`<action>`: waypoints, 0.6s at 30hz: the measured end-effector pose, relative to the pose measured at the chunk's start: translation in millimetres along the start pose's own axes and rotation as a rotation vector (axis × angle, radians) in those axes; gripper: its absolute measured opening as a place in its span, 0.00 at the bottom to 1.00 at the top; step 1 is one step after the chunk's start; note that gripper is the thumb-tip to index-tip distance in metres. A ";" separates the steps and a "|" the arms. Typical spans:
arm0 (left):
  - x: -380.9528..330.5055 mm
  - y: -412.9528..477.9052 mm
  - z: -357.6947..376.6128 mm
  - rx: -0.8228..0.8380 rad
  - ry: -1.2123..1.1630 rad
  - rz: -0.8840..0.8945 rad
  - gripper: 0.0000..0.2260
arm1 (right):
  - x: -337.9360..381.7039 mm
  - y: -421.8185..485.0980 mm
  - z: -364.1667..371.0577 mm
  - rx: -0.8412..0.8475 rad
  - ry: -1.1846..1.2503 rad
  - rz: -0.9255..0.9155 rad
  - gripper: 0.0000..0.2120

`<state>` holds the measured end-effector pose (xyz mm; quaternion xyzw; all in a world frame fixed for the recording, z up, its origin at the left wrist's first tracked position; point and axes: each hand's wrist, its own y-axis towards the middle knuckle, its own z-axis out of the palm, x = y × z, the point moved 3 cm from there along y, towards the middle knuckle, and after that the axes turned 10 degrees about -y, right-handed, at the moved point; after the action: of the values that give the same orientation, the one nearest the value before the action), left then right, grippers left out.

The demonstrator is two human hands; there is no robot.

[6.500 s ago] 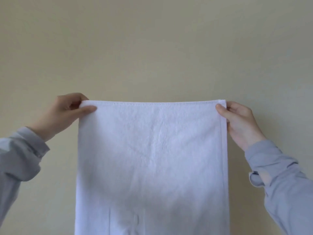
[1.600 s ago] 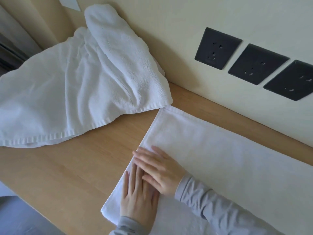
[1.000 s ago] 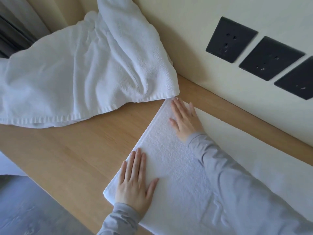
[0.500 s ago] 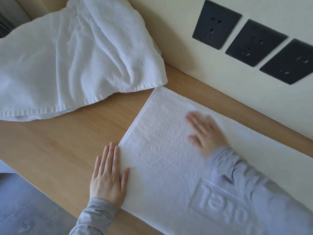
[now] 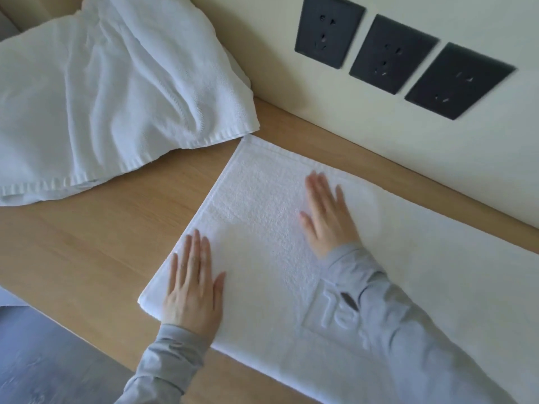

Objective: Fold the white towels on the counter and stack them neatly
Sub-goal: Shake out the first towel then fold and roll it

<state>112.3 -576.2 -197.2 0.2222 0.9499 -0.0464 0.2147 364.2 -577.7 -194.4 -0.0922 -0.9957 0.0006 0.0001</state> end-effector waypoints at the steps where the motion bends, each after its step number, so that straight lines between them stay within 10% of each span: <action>1: -12.0 -0.8 3.7 0.007 -0.022 0.029 0.27 | 18.7 -12.8 -3.9 -0.031 0.029 -0.056 0.29; 13: -48.2 -6.7 41.2 0.107 0.005 0.076 0.27 | 31.5 -103.5 24.7 0.050 -0.088 -0.406 0.28; 18: -48.2 -7.2 43.9 0.103 0.023 0.063 0.27 | -60.8 -86.7 21.1 0.097 -0.154 -0.181 0.30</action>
<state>165.1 -610.1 -216.3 0.2634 0.9412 -0.0859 0.1931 408.1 -674.1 -215.4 -0.0016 -0.9958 0.0560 -0.0720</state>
